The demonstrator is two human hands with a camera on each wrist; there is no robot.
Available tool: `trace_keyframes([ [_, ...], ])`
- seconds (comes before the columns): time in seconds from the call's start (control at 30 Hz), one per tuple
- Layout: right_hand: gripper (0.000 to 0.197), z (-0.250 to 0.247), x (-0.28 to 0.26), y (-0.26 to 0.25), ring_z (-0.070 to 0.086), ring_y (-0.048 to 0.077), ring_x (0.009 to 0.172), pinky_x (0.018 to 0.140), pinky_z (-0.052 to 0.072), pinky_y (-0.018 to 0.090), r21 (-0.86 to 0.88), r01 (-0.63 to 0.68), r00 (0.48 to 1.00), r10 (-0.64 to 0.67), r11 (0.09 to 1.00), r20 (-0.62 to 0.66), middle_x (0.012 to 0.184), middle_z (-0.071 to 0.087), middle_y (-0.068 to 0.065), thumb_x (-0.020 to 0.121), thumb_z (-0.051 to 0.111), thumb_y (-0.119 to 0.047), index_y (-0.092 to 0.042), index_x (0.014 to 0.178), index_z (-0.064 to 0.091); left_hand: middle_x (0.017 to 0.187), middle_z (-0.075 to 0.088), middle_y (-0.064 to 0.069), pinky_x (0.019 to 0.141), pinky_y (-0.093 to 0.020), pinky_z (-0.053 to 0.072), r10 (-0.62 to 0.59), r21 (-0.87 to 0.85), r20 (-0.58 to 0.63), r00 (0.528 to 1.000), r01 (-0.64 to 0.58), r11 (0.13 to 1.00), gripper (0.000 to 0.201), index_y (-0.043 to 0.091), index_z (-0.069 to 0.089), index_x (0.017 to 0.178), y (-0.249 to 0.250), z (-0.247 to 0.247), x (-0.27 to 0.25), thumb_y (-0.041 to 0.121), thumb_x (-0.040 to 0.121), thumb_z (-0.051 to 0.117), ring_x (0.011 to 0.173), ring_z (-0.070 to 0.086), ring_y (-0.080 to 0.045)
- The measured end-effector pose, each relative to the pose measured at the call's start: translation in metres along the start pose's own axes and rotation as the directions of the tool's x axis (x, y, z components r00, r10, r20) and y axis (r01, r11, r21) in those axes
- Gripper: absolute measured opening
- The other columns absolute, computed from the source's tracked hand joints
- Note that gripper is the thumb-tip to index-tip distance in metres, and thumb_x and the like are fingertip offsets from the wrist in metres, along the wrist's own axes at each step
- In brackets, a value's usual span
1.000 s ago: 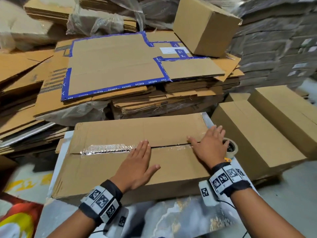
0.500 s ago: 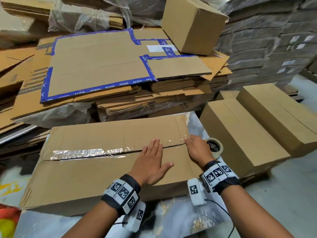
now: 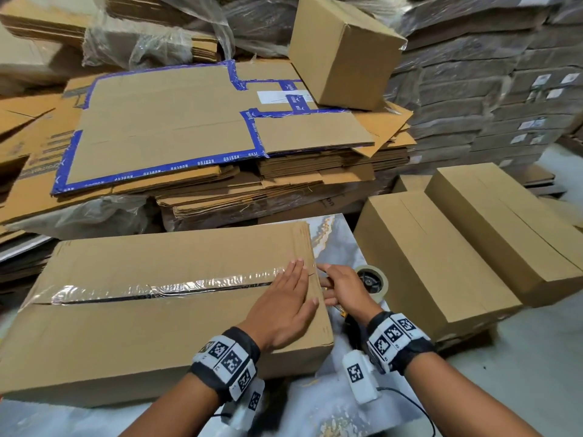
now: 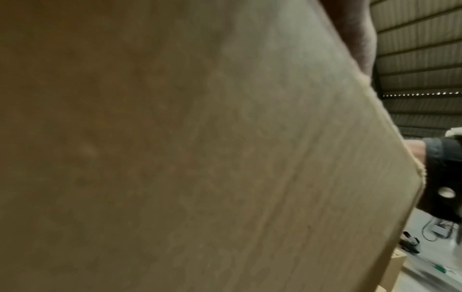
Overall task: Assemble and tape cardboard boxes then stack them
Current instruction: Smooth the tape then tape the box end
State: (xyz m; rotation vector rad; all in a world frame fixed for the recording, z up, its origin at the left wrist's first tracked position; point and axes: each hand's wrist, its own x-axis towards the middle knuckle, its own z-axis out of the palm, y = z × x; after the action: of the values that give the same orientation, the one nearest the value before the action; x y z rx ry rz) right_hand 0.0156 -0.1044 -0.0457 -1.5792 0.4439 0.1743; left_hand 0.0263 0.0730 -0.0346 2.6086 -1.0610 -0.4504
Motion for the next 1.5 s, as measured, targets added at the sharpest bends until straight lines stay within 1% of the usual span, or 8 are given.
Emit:
trace_keyframes([
  [0.17,0.031,-0.004,0.009,0.011,0.074,0.029,0.089,0.081,0.061,0.046,-0.013,0.087,0.996,-0.088,0.996,-0.027,0.097,0.077,0.013,0.105,0.046,-0.021,-0.011,0.111,0.074,0.165,-0.023,-0.003,0.123,-0.028,-0.013,-0.103,0.068,-0.01,0.995,0.104,0.992,0.069,0.012,-0.011,0.16,0.006,0.001,0.001,0.05,0.108,0.013,0.151,-0.024,-0.012],
  [0.33,0.038,-0.005,0.002,0.014,0.055,0.008,0.059,0.058,0.049,0.023,-0.148,0.233,0.972,-0.234,0.961,0.012,0.058,0.061,-0.015,0.104,0.051,-0.015,-0.024,0.077,0.077,0.162,-0.028,-0.004,0.125,-0.034,-0.011,-0.303,0.055,-0.033,0.952,0.305,0.951,0.073,0.01,-0.015,0.158,0.019,0.01,0.008,0.056,0.105,0.009,0.151,-0.027,-0.016],
  [0.47,0.037,-0.004,0.01,0.012,0.068,0.021,0.073,0.07,0.059,0.042,-0.336,0.264,0.954,-0.295,0.904,-0.044,0.074,0.072,-0.003,0.092,0.057,-0.045,-0.013,0.086,0.075,0.163,-0.027,-0.002,0.127,-0.038,-0.005,-0.204,0.046,0.017,0.979,0.203,0.978,0.073,0.013,-0.013,0.159,0.012,0.005,0.0,0.056,0.105,0.011,0.151,-0.027,-0.012],
  [0.63,0.03,-0.001,0.01,0.005,0.07,0.008,0.081,0.076,0.058,0.029,-0.468,0.21,0.957,-0.278,0.858,-0.079,0.087,0.075,-0.007,0.08,0.079,-0.044,-0.021,0.098,0.073,0.162,-0.028,-0.003,0.124,-0.031,-0.012,-0.299,0.103,-0.015,0.954,0.299,0.949,0.077,0.012,-0.015,0.158,0.004,0.004,-0.02,0.06,0.103,0.011,0.15,-0.027,-0.014],
  [0.87,0.042,0.001,0.027,-0.015,0.066,0.021,0.073,0.069,0.056,0.038,-0.594,0.114,0.974,-0.207,0.796,-0.089,0.071,0.068,0.0,0.079,0.074,-0.058,-0.021,0.066,0.059,0.163,-0.027,-0.004,0.121,-0.03,-0.017,-0.311,0.142,0.017,0.95,0.305,0.942,0.088,0.011,-0.015,0.158,0.006,0.005,-0.024,0.069,0.097,0.009,0.15,-0.029,-0.015],
  [1.17,0.045,-0.011,0.015,-0.01,0.073,0.022,0.078,0.063,0.062,0.035,-0.448,0.053,0.998,-0.032,0.892,0.054,0.093,0.071,0.002,0.072,0.083,-0.048,-0.024,0.103,0.06,0.164,-0.025,-0.005,0.122,-0.03,-0.015,-0.316,0.118,0.022,0.948,0.312,0.943,0.091,0.011,-0.013,0.159,0.008,0.004,-0.027,0.072,0.095,0.009,0.151,-0.026,-0.015],
  [1.3,0.058,0.001,0.023,-0.011,0.07,0.017,0.077,0.076,0.062,0.042,-0.46,0.047,0.99,-0.102,0.886,-0.095,0.091,0.07,-0.004,0.058,0.065,-0.075,-0.029,0.094,0.063,0.164,-0.025,-0.006,0.124,-0.032,-0.013,-0.309,0.119,0.038,0.95,0.303,0.946,0.097,0.01,-0.014,0.159,0.006,0.005,-0.026,0.076,0.089,0.002,0.151,-0.026,-0.015],
  [1.5,0.047,-0.002,0.013,-0.002,0.069,0.023,0.071,0.073,0.061,0.045,-0.465,0.122,0.991,-0.137,0.877,0.001,0.07,0.069,0.005,0.073,0.068,-0.061,-0.015,0.077,0.068,0.164,-0.026,-0.006,0.125,-0.035,-0.011,-0.303,0.115,0.012,0.953,0.3,0.947,0.093,0.01,-0.014,0.159,0.006,0.009,-0.026,0.073,0.095,0.008,0.151,-0.026,-0.017],
])
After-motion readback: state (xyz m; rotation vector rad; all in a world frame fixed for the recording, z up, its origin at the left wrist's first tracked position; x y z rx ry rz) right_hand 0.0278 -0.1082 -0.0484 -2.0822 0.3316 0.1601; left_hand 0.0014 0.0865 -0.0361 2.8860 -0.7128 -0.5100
